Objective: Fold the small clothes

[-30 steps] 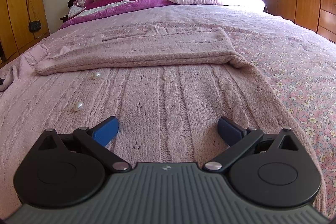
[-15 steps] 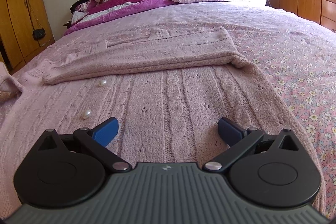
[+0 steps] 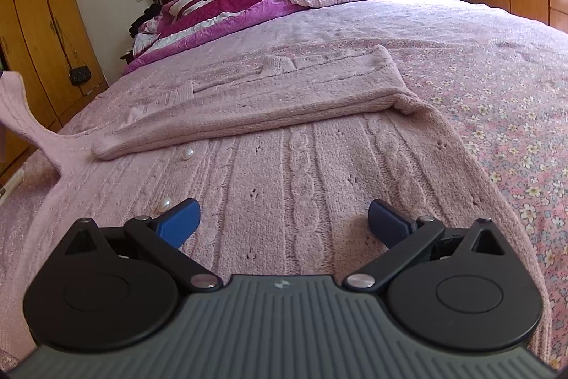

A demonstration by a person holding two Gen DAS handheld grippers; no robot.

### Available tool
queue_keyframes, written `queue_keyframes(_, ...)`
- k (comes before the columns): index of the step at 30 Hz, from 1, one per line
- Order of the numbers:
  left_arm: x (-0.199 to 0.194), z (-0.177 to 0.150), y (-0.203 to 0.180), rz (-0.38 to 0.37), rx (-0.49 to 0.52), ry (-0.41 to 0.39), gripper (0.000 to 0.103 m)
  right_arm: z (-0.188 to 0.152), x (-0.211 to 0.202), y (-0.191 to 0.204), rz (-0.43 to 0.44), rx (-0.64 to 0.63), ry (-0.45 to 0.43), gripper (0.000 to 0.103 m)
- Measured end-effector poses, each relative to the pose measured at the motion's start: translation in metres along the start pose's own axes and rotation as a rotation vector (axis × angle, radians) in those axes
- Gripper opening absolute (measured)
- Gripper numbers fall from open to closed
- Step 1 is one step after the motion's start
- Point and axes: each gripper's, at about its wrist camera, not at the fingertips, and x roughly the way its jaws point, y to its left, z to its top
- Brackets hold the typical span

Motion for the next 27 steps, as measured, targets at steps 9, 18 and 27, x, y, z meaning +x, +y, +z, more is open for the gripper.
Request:
queue_keyframes(9, 0.017, -0.013, -0.090, -0.149, 0.067, 0.018, 0.009, 0.003, -0.004, -0.012, 0.008, 0.043, -0.027, 0.103)
queue_keyframes(18, 0.055, -0.069, -0.174, -0.267, 0.106, 0.146, 0.009, -0.004, -0.005, -0.025, 0.039, 0.057, -0.051, 0.103)
queue_keyframes(27, 0.086, -0.147, -0.200, -0.288, 0.142, 0.338, 0.011, -0.007, -0.005, -0.030, 0.068, 0.079, -0.071, 0.103)
